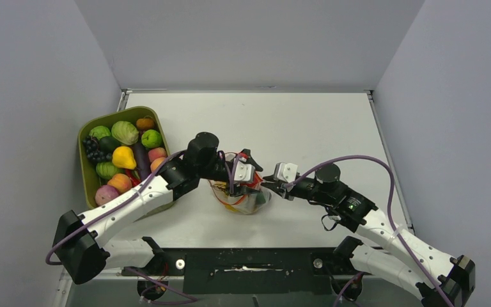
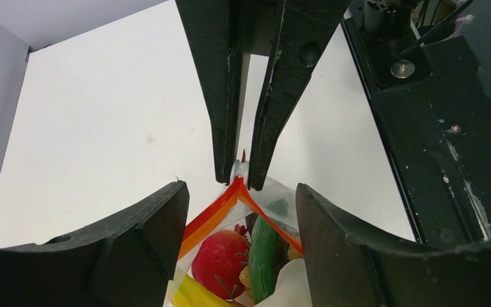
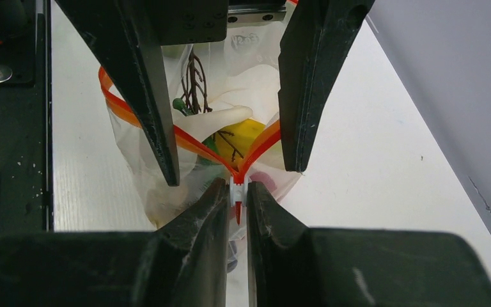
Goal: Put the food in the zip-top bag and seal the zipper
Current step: Zip the zipper food storage bag at the center of the board.
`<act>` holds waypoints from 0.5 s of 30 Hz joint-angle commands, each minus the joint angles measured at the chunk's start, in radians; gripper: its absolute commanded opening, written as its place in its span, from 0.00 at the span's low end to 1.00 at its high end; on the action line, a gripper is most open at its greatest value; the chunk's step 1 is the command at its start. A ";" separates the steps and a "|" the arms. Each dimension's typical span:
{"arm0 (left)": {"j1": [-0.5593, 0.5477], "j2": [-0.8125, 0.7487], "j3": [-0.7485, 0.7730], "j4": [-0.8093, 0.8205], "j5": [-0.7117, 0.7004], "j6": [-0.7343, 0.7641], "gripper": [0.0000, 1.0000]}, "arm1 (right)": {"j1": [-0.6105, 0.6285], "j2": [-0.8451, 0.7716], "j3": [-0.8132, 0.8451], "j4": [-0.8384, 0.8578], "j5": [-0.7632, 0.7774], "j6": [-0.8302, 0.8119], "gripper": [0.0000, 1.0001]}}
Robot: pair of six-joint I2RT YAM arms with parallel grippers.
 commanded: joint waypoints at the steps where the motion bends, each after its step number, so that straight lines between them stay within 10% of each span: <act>1: -0.001 -0.020 0.003 -0.021 -0.054 0.058 0.58 | -0.008 -0.021 0.041 0.061 -0.049 -0.014 0.00; 6: -0.001 -0.014 0.028 -0.067 -0.069 0.081 0.42 | -0.008 -0.035 0.023 0.059 -0.041 -0.002 0.00; 11: -0.001 -0.018 0.040 -0.083 -0.073 0.055 0.01 | -0.008 -0.063 -0.015 0.104 -0.018 0.032 0.06; 15: -0.001 -0.034 0.042 -0.081 -0.038 0.028 0.00 | -0.008 -0.090 -0.071 0.183 -0.014 0.087 0.25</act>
